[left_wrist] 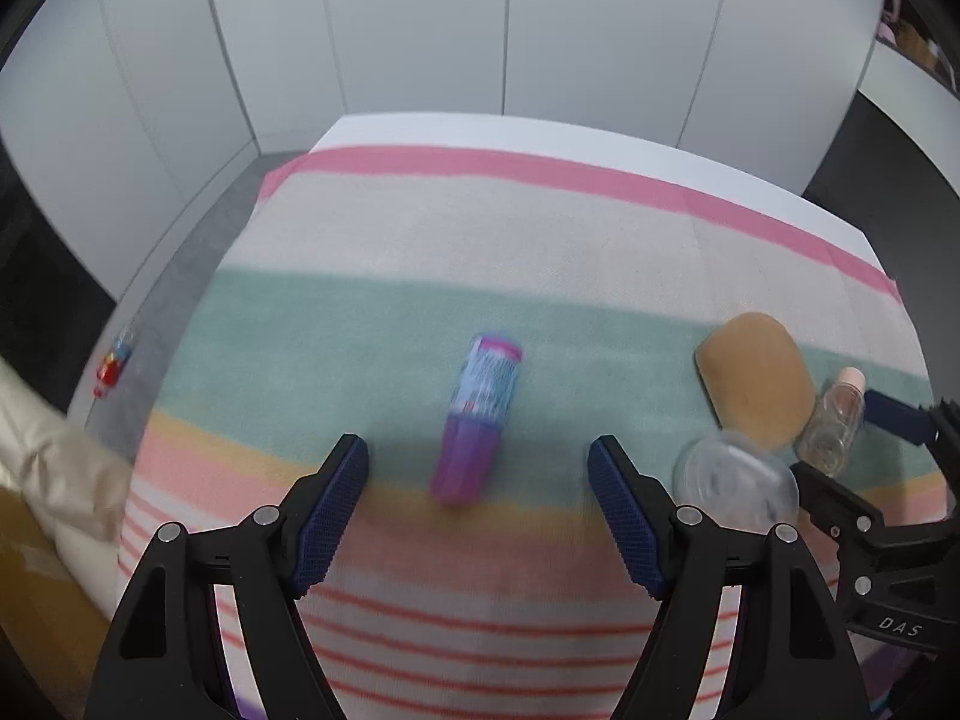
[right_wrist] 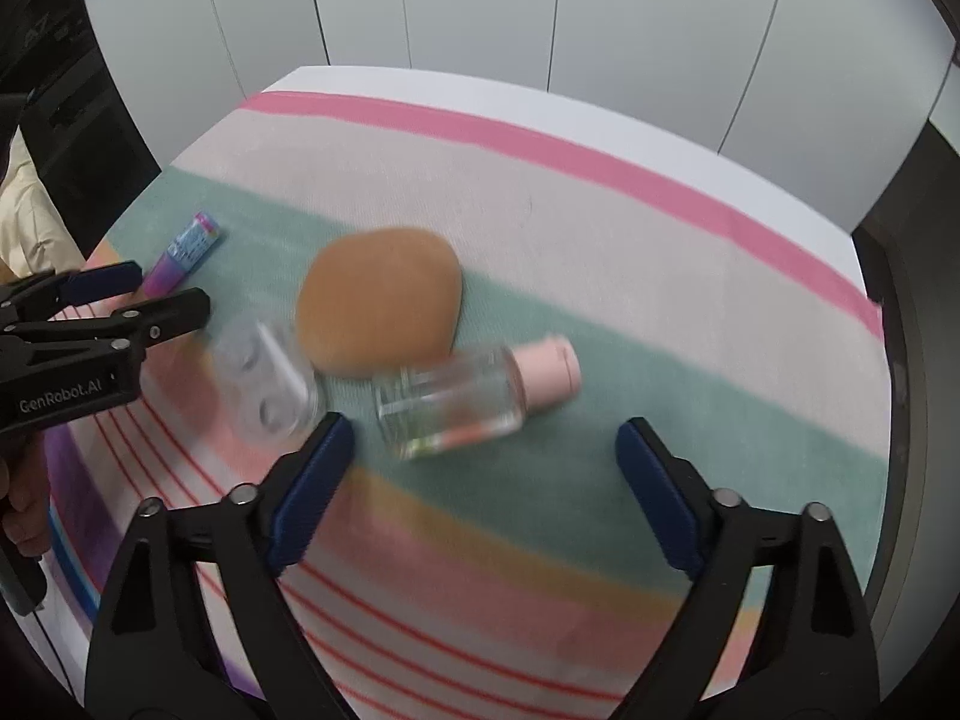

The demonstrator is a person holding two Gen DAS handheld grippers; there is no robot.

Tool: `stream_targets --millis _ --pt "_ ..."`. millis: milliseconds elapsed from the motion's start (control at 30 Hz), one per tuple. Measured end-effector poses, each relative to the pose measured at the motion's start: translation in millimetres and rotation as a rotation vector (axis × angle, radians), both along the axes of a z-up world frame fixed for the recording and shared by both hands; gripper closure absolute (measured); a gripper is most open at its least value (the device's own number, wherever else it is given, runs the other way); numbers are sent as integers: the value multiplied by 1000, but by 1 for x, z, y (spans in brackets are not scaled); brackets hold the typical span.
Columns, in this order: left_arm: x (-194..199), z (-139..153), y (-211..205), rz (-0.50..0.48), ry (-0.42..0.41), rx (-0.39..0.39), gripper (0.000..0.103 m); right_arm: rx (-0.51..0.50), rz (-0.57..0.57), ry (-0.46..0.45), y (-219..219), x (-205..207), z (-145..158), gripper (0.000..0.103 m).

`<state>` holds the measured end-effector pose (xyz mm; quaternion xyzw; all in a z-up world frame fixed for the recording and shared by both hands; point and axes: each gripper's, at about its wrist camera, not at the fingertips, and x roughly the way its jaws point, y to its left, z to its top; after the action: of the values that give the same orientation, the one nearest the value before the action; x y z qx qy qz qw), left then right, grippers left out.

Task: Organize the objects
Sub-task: 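Move the left tool to the purple tube while the right tool approaches the glass bottle, then grasp the purple tube with the left tool while the right tool grasps the pink-capped glass bottle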

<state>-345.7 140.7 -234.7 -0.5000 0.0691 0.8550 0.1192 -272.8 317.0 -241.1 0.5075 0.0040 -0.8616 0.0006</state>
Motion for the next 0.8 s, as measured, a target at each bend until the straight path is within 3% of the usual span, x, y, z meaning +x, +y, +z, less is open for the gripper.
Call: stream_targets --millis 67,133,200,233,800 --pt "-4 0 4 -11 5 -2 29 0 1 7 -1 -5 1 21" --pt "-5 4 9 -25 13 4 47 0 -10 16 -2 -6 3 34" --pt "-4 6 13 -37 11 5 75 -6 -11 14 -3 -7 5 37" --pt "-3 7 15 -40 5 12 82 -9 -13 17 -4 -8 6 37" --pt "62 49 12 -72 2 30 84 -20 -41 31 -13 51 57 37"
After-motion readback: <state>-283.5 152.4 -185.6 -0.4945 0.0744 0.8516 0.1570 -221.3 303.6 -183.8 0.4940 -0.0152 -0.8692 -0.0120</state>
